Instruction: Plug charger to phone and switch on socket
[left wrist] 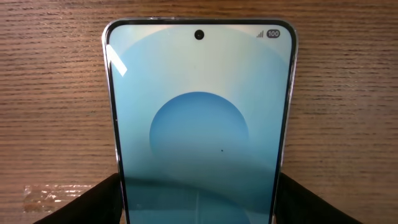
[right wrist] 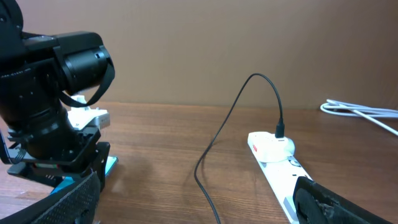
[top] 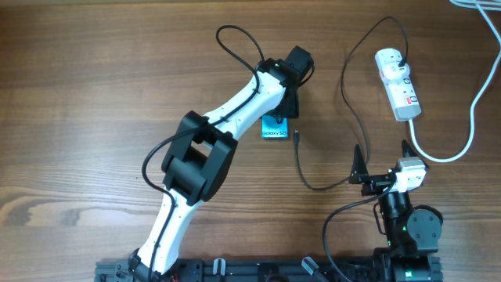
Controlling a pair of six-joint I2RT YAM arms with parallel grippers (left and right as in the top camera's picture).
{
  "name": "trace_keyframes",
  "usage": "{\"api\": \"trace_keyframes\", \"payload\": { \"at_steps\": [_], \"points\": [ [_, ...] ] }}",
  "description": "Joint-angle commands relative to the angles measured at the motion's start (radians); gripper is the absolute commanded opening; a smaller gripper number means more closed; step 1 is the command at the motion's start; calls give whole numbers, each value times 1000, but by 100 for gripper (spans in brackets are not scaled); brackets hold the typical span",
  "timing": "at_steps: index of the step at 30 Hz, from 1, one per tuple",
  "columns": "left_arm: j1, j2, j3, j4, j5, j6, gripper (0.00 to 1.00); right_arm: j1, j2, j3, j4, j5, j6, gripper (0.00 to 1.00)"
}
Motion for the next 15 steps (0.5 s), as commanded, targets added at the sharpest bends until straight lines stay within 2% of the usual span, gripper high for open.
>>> {"api": "trace_keyframes", "payload": {
  "at_steps": [1, 15],
  "points": [
    [3, -60, -4, -8, 9, -6, 72, 1, -9, -1, 3, 14, 5, 100],
    [19, -152, -4, -53, 9, -6, 72, 1, -9, -1, 3, 14, 5, 100]
  ]
}}
